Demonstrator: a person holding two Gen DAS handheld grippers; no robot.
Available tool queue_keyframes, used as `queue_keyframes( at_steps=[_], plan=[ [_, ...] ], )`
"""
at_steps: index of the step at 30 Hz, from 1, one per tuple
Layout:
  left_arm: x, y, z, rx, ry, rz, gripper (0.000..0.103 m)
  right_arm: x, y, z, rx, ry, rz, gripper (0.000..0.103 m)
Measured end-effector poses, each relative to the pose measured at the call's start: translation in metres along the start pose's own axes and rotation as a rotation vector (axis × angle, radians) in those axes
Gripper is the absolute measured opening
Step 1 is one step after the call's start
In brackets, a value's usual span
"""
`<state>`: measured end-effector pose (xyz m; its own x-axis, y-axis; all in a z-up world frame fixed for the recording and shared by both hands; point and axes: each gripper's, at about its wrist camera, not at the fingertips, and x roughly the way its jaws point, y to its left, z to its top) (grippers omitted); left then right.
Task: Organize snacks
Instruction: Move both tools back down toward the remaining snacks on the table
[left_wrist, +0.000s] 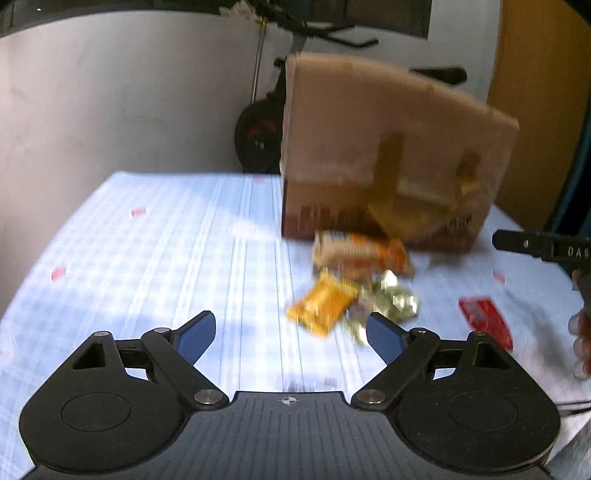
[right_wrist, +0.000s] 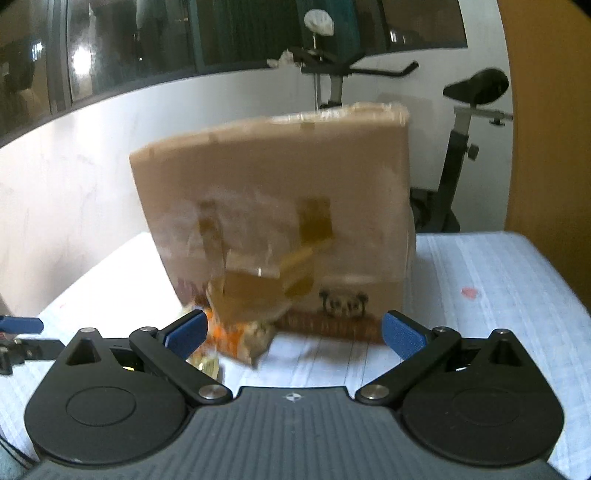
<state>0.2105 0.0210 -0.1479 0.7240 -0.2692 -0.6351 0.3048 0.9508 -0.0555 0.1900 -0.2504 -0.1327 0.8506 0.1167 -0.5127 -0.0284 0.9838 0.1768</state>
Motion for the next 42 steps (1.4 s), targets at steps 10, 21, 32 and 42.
queue_keyframes(
  at_steps=[10, 21, 32, 42],
  plan=[
    [0.002, -0.006, -0.031, -0.014, 0.039, 0.009, 0.089, 0.004, 0.0, -0.045, 0.008, 0.144, -0.008, 0.092],
    [0.011, -0.008, -0.041, -0.015, 0.087, 0.017, 0.083, 0.016, 0.003, -0.069, 0.02, 0.231, -0.088, 0.088],
    [0.019, -0.005, -0.044, -0.009, 0.12, 0.035, 0.083, 0.02, 0.014, -0.074, -0.063, 0.2, -0.119, 0.082],
    [0.024, -0.009, -0.05, 0.06, 0.064, 0.048, 0.067, 0.018, 0.014, -0.077, -0.081, 0.178, -0.119, 0.08]
  ],
)
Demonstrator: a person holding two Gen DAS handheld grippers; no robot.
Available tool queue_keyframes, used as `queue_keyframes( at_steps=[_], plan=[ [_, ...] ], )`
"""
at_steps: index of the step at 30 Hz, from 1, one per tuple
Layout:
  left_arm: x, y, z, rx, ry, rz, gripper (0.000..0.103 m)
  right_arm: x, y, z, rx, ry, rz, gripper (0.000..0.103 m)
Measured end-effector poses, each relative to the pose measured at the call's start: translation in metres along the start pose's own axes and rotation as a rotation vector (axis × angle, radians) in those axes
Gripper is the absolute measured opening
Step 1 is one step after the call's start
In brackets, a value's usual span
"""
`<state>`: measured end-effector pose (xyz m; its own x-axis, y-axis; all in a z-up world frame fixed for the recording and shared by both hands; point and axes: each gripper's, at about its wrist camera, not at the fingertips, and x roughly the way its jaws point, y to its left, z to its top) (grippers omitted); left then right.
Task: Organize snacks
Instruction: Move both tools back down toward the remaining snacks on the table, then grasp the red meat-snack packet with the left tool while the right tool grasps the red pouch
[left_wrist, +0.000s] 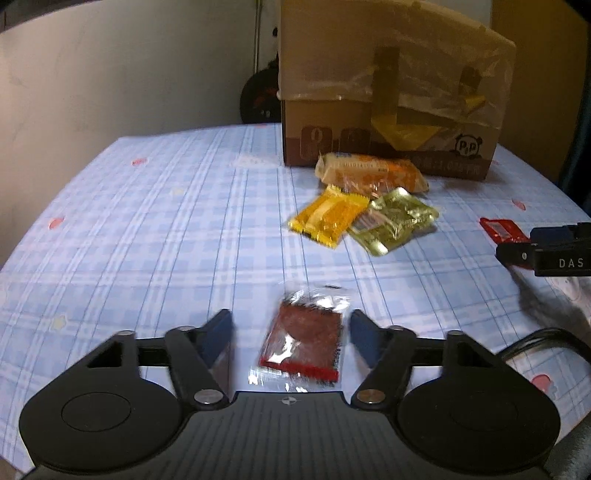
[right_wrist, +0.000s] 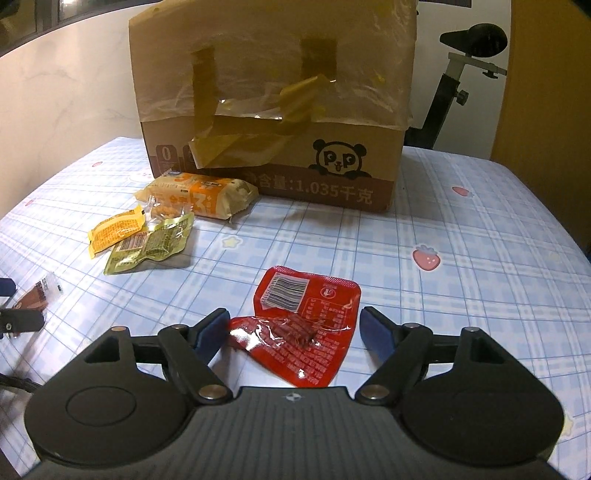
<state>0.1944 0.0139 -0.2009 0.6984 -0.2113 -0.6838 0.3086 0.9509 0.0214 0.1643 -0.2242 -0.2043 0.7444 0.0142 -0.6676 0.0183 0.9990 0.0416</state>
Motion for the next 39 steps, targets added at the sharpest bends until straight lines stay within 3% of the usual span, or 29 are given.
queue_keyframes(
  at_steps=[4, 15, 22, 29, 35, 36, 38, 39],
  plan=[
    [0.005, -0.001, 0.006, 0.009, -0.015, -0.002, 0.051, 0.0, 0.0, 0.0, -0.004, -0.001, -0.002, 0.08],
    [0.026, 0.01, 0.027, -0.032, -0.028, 0.017, 0.047, 0.0, 0.0, -0.001, -0.01, -0.003, -0.002, 0.08],
    [0.032, 0.01, 0.031, -0.039, -0.02, 0.01, 0.048, -0.003, -0.006, -0.001, 0.03, -0.018, 0.004, 0.073],
    [0.021, 0.013, 0.029, -0.109, 0.021, -0.008, 0.057, -0.005, -0.006, -0.001, 0.033, -0.026, 0.016, 0.066],
    [0.017, 0.004, 0.023, -0.069, 0.019, 0.023, 0.06, -0.005, -0.006, -0.001, 0.038, -0.027, 0.017, 0.065],
    [0.016, 0.003, 0.022, -0.063, 0.017, 0.027, 0.059, -0.006, -0.006, -0.001, 0.038, -0.028, 0.019, 0.064],
    [0.014, 0.005, 0.023, -0.071, 0.008, 0.019, 0.043, -0.006, -0.005, -0.001, 0.037, -0.028, 0.021, 0.063],
    [0.013, 0.007, 0.023, -0.081, 0.003, 0.001, 0.043, -0.006, -0.005, -0.001, 0.037, -0.029, 0.024, 0.062]
  ],
)
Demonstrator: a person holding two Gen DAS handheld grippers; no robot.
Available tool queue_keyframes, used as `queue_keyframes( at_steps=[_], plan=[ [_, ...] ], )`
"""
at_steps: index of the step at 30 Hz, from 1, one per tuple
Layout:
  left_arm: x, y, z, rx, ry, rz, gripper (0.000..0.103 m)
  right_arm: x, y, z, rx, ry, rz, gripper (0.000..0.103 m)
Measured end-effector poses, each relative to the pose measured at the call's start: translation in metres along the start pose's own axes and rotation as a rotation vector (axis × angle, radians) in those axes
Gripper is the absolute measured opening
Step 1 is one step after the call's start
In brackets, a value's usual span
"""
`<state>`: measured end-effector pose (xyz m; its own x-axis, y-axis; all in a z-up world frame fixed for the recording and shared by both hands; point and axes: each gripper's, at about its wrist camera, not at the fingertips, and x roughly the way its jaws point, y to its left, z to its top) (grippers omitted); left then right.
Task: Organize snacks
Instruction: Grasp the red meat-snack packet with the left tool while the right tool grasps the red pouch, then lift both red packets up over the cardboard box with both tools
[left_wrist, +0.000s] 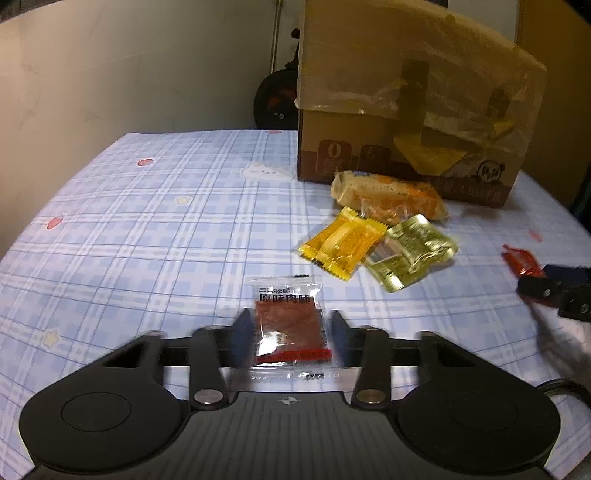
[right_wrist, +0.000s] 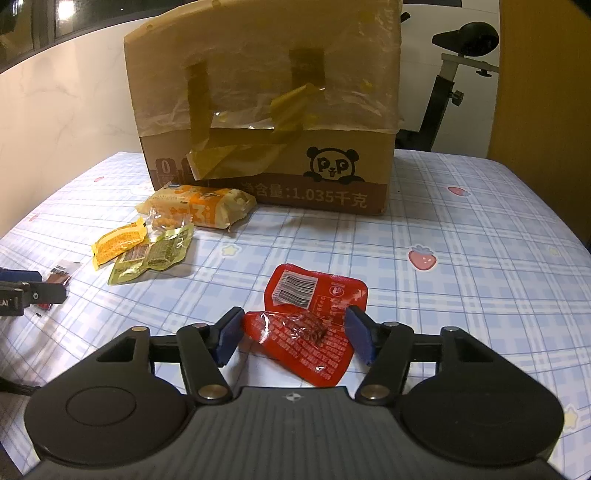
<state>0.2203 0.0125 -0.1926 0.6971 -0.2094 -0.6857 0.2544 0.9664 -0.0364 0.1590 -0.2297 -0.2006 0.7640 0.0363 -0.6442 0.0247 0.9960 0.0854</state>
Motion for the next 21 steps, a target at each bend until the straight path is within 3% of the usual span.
queue_keyframes(
  at_steps=[13, 21],
  plan=[
    [-0.016, -0.01, 0.0, -0.002, -0.063, -0.054, 0.042, -0.008, -0.004, 0.004, 0.028, -0.016, 0.03, 0.047],
    [-0.021, -0.009, -0.003, -0.003, -0.074, -0.069, 0.042, -0.011, -0.008, 0.003, 0.048, -0.022, 0.034, 0.044]
  ],
)
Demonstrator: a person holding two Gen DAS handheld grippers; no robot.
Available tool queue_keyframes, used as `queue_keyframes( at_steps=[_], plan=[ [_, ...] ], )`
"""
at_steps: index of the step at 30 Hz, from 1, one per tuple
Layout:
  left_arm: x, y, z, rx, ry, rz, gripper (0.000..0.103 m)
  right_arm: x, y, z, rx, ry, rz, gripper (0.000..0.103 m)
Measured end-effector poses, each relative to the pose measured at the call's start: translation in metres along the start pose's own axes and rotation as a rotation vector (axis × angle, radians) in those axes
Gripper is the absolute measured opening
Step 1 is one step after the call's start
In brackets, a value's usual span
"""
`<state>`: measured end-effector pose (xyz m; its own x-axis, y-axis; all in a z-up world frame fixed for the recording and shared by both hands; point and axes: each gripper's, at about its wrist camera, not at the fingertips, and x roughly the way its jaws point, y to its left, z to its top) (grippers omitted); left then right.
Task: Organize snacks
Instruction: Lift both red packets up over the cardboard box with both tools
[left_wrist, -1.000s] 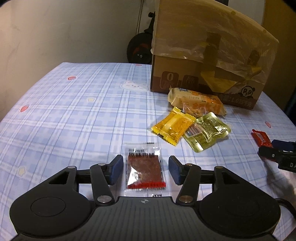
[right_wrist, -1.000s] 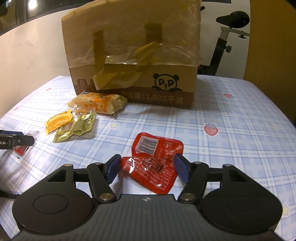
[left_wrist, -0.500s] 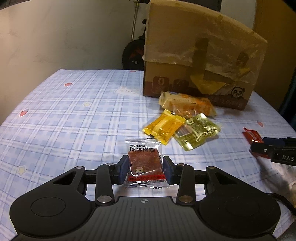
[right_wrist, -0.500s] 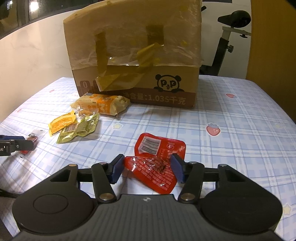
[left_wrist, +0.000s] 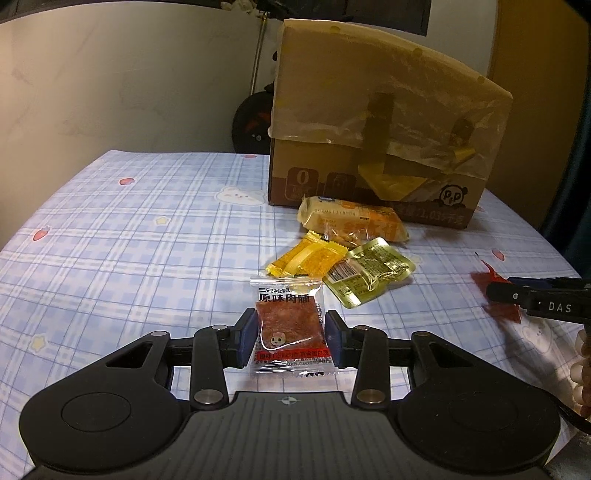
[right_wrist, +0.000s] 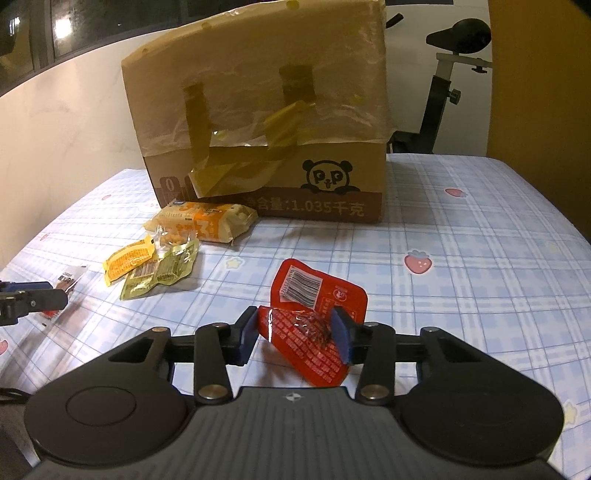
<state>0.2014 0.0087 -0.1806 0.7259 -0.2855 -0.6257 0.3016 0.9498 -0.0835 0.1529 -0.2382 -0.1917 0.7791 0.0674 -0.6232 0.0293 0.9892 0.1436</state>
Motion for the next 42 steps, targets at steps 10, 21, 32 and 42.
queue_keyframes(
  at_steps=[10, 21, 32, 42],
  plan=[
    [-0.004, 0.002, -0.002, -0.009, -0.021, -0.016, 0.042, -0.006, 0.002, 0.003, -0.004, -0.017, 0.011, 0.042],
    [-0.012, 0.005, 0.01, -0.007, -0.077, -0.026, 0.042, -0.021, 0.003, 0.021, -0.004, -0.086, 0.019, 0.042],
    [-0.033, -0.013, 0.069, 0.032, -0.199, -0.102, 0.042, -0.059, 0.005, 0.076, -0.019, -0.255, 0.045, 0.042],
    [-0.044, -0.037, 0.151, 0.077, -0.329, -0.153, 0.042, -0.092, 0.016, 0.155, -0.089, -0.438, 0.096, 0.042]
  ],
)
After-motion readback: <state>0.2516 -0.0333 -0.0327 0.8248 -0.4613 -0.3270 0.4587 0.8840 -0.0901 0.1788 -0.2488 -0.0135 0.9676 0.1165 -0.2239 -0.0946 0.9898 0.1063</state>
